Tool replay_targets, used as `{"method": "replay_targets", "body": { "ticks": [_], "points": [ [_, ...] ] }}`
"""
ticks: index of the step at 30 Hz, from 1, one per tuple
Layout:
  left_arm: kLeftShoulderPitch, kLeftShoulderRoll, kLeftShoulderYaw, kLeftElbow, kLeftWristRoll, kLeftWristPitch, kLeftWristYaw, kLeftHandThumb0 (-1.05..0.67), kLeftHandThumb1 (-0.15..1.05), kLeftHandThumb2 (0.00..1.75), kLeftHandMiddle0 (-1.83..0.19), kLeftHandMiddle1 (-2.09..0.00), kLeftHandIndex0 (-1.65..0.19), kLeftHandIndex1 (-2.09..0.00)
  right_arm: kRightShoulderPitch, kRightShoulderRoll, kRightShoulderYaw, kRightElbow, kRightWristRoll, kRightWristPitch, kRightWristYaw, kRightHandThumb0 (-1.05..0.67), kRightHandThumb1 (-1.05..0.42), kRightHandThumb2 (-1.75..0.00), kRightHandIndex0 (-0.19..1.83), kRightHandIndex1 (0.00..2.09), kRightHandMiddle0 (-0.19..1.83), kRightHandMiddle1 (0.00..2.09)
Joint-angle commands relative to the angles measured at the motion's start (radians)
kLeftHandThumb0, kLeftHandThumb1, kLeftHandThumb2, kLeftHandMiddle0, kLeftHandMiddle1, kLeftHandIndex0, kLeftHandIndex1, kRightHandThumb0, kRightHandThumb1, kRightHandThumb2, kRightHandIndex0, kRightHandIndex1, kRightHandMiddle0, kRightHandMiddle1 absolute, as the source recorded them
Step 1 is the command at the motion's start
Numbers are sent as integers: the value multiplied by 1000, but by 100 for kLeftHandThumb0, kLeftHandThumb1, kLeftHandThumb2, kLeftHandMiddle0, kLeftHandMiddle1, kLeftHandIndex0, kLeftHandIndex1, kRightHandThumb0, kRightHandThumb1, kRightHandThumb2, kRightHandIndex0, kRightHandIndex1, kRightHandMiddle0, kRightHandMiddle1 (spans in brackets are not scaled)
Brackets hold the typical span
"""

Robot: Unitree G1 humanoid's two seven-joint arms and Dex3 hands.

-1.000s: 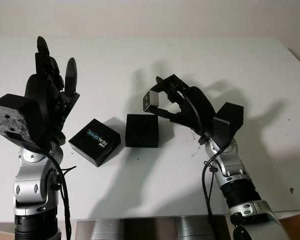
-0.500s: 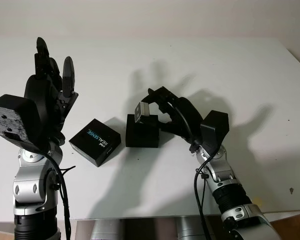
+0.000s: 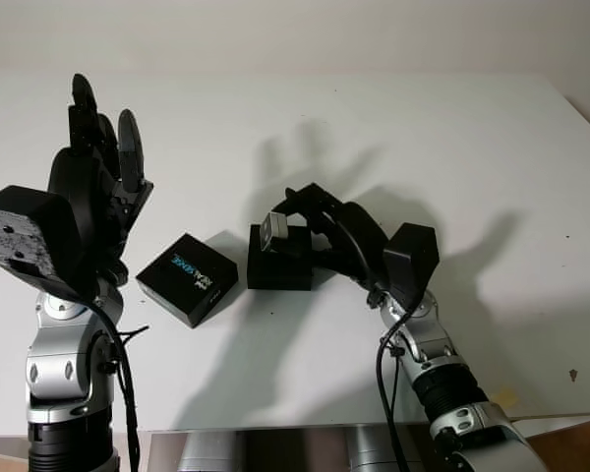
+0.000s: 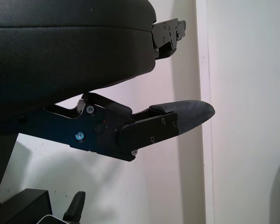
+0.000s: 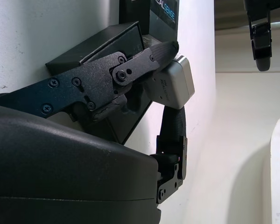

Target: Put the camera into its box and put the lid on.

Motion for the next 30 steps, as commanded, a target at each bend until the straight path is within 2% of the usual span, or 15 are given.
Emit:
{"method": "replay_targets", "body": {
  "ticks": [1, 14, 30],
  "points": [
    [-1, 0, 5, -2, -8, -9, -3, -70, 105, 61, 19, 0, 19, 0, 5, 6, 1, 11, -2, 6, -5, -48, -94, -6, 11, 5, 36, 148],
    [0, 12, 13, -2, -11, -11, -16, -69, 105, 61, 19, 0, 19, 0, 6, 40, 1, 75, -41, -39, -83, -47, -94, -5, 13, 6, 33, 149],
    [-3, 20, 15, 1, -14, -13, -29, -68, 105, 61, 19, 0, 19, 0, 54, 46, 8, 14, -41, -5, -77, -47, -96, -6, 12, 5, 31, 152]
  ]
}}
